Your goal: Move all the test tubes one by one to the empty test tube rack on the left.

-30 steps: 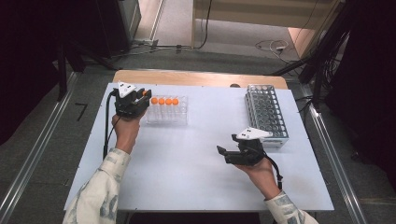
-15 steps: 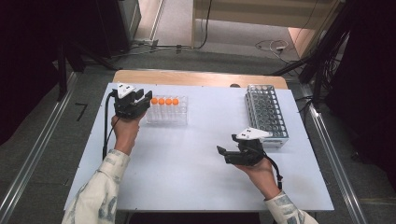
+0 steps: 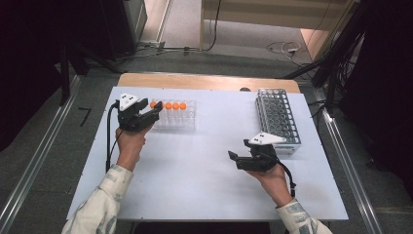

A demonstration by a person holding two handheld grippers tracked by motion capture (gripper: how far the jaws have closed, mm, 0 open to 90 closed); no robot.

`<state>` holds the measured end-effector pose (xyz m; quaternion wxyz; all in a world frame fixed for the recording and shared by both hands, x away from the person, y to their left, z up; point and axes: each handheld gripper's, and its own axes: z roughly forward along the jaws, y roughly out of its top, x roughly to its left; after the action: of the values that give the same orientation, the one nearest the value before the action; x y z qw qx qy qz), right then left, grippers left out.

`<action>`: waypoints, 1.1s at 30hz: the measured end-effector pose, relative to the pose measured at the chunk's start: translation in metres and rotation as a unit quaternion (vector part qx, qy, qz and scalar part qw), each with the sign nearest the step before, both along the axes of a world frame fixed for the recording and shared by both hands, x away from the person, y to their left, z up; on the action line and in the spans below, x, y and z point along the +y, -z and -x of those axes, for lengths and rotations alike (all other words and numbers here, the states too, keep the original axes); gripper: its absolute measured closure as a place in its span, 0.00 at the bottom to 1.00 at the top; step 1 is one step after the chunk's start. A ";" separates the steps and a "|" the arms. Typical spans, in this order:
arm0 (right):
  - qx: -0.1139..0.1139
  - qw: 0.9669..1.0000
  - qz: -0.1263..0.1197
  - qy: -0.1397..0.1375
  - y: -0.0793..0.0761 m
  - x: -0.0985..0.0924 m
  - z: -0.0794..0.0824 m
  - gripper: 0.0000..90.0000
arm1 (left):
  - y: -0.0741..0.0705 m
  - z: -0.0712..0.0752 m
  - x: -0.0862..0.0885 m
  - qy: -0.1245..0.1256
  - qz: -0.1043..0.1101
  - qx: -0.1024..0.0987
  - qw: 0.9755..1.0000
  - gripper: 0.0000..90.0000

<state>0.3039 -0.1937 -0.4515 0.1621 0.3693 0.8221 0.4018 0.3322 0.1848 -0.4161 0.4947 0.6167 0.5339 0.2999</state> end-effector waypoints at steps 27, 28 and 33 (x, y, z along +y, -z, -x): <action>-0.001 1.000 -0.013 0.009 -0.002 -0.008 -0.003 0.27 | 0.030 0.073 0.000 0.009 0.014 0.005 1.000 0.28; -0.001 1.000 -0.013 0.009 -0.002 -0.008 -0.002 0.27 | 0.030 0.075 0.001 0.009 0.015 0.004 1.000 0.28; -0.004 1.000 -0.013 0.011 -0.001 -0.011 -0.001 0.26 | 0.034 0.084 0.002 0.006 0.011 0.005 1.000 0.28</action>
<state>0.3045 -0.2042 -0.4506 0.1652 0.3784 0.8123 0.4119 0.2486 0.1871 -0.4496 0.5008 0.6154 0.5362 0.2880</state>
